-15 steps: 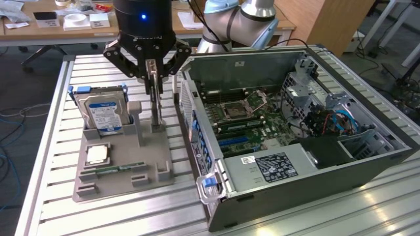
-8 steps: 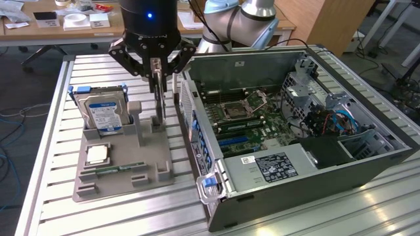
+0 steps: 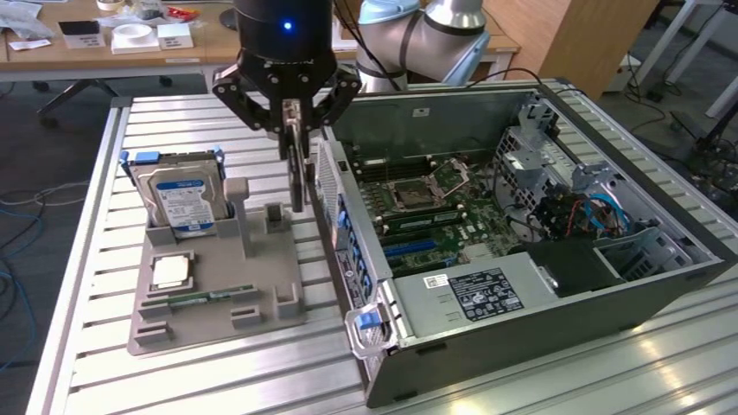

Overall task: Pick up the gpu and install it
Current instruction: 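Pick up the gpu and move the gpu toward the slot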

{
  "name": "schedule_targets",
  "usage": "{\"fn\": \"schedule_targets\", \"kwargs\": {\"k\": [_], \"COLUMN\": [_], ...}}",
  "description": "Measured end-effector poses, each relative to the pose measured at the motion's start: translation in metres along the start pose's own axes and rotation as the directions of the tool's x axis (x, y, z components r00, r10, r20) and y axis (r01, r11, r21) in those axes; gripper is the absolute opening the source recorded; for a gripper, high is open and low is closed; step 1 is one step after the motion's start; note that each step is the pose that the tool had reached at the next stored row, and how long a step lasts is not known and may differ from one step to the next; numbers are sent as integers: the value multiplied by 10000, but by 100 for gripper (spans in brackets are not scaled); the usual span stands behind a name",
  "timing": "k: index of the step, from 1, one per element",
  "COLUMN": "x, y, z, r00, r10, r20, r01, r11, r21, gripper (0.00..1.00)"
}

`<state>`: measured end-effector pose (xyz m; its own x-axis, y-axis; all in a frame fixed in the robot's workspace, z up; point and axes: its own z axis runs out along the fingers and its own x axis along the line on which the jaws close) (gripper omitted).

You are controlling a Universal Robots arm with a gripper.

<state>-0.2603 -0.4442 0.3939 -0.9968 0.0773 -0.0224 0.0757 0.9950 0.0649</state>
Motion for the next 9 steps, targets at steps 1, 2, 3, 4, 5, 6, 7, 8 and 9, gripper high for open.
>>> {"fn": "schedule_targets", "kwargs": {"k": [1, 2, 3, 4, 5, 6, 7, 8, 9], "x": [-29, -52, -71, -85, -93, -100, -105, -110, -115], "y": [2, 4, 6, 7, 9, 10, 11, 13, 14], "z": [-1, -4, -9, -18, -28, -39, -54, -69, -85], "r00": [10000, 10000, 10000, 10000, 10000, 10000, 10000, 10000, 10000], "r10": [0, 0, 0, -1, 0, 0, 0, 0, 0], "r20": [0, -1, -2, -3, -2, -2, -2, -2, -3], "r01": [0, 0, 0, 1, 0, 0, 0, 0, 0], "r11": [10000, 10000, 10000, 10000, 10000, 10000, 10000, 10000, 10000], "r21": [-5, -8, -11, -13, -18, -22, -26, -30, -35], "gripper": [27, 27, 27, 27, 27, 27, 27, 27, 27]}}
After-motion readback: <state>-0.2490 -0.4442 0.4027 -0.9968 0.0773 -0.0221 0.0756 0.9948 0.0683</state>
